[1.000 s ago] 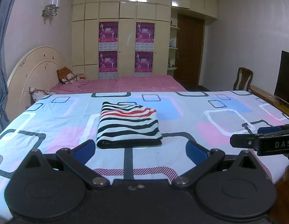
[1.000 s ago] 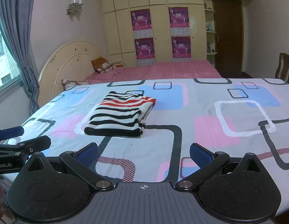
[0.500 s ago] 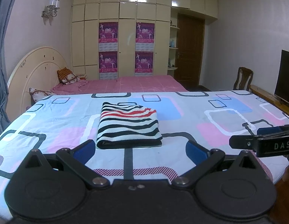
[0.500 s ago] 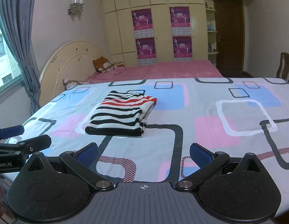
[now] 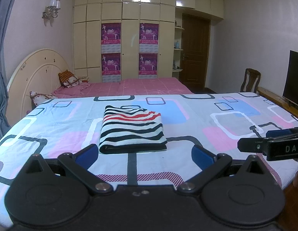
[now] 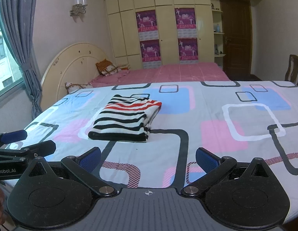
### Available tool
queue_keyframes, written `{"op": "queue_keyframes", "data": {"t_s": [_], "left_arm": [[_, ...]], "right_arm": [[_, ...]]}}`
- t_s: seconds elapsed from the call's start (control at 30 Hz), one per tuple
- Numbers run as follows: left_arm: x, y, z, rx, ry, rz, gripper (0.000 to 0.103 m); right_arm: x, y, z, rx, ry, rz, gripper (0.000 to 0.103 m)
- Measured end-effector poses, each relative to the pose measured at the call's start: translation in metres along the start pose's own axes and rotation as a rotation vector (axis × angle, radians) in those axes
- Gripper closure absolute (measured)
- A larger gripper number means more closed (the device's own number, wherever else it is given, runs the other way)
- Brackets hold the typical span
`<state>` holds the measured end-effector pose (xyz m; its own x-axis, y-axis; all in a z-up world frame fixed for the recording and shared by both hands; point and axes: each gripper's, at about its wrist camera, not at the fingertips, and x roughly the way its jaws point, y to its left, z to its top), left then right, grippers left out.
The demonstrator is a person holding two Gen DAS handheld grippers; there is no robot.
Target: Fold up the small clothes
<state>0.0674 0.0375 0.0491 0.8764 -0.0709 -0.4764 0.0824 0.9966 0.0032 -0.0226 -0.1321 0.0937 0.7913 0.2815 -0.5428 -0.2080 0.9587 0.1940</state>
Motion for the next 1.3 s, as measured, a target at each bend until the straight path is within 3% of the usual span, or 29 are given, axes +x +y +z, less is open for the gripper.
{"op": "queue_keyframes", "data": {"t_s": [1.3], "left_arm": [[0.003,0.020,0.001,-0.013,-0.010,-0.011,0.000]], "right_arm": [[0.012,0.005,0.001,-0.009,0.013,0.013,0.000]]}}
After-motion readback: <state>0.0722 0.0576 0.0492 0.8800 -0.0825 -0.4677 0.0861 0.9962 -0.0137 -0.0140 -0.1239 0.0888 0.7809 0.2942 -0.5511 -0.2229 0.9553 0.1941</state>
